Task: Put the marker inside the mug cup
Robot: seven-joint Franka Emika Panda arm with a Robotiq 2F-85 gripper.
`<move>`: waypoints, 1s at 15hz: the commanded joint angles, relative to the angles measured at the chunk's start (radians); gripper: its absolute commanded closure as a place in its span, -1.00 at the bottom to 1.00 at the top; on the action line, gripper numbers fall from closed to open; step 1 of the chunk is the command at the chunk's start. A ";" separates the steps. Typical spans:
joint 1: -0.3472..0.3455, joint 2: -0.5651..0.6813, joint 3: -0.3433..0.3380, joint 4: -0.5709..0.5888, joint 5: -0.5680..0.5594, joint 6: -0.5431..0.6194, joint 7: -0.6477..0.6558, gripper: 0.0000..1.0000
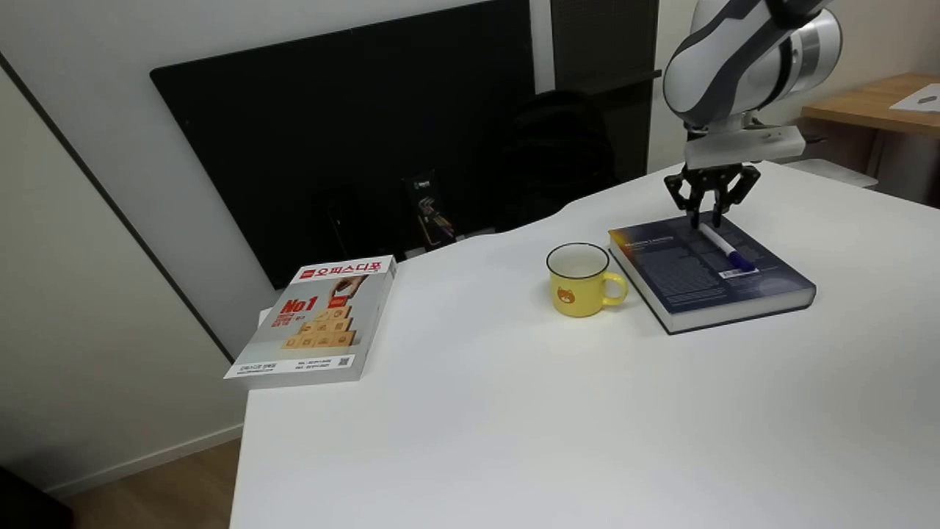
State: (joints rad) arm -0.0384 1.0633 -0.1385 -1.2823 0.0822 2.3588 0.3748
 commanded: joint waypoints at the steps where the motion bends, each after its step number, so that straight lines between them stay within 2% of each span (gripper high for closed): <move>1: -0.002 -0.003 -0.043 0.043 0.007 -0.046 0.089 0.90; 3: -0.003 -0.003 -0.069 0.057 -0.001 -0.081 0.124 1.00; 4: -0.005 -0.003 -0.074 0.063 -0.006 -0.101 0.124 0.34; 6: -0.004 -0.006 -0.078 0.064 -0.005 -0.119 0.131 0.42; 7: -0.001 -0.010 -0.075 0.057 -0.004 -0.119 0.130 0.32; 15: 0.058 -0.028 -0.023 -0.021 -0.004 -0.070 0.104 -0.75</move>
State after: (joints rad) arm 0.0036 1.0577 -0.1740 -1.2636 0.0805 2.2777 0.4660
